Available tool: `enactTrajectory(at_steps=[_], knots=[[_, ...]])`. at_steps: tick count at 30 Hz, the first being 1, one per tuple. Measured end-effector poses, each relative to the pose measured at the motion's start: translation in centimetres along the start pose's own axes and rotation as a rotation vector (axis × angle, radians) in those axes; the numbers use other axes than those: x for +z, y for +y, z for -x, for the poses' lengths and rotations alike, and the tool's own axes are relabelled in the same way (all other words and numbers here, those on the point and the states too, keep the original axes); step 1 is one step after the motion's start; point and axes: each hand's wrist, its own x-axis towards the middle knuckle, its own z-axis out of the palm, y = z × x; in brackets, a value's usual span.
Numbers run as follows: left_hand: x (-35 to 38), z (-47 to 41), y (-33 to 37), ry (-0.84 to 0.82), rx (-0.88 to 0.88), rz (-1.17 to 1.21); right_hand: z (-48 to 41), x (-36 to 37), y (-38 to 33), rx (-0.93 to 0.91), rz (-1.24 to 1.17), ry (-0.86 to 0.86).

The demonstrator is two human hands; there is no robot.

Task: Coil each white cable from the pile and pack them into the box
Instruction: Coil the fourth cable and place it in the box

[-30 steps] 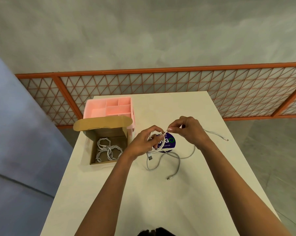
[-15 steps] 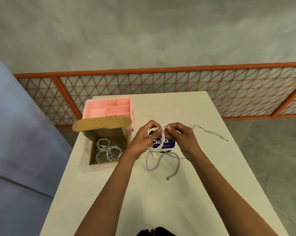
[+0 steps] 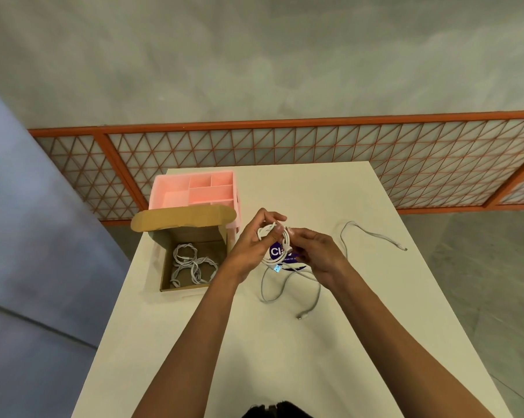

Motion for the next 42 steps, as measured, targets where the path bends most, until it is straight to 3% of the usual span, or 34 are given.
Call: enactTrajectory(at_steps=[10,14,19,34,42], knots=[[0.0,-0.5,-0.4,0.097,0.014,-0.038,0.6,-0.9,-1.2,-0.112,0.341,-0.196],[0.1,-0.4,-0.5,0.127,0.036,-0.114,0.5,-1.0,-1.8,-0.184,0.477,-0.1],[-0.3,-0.5,-0.7,0.167,0.052,-0.155,0.8,-0.1,-2.1,-0.141,0.551,-0.018],[-1.5,0.1,-1.8,0.165,0.009,-0.056,1.6,0.3,-3.2,-0.1,0.411,-0.145],[-1.6,-0.1,-0.4,0.153,0.032,-0.112,1.1,-1.1,-3.2,-0.22,0.651,-0.098]])
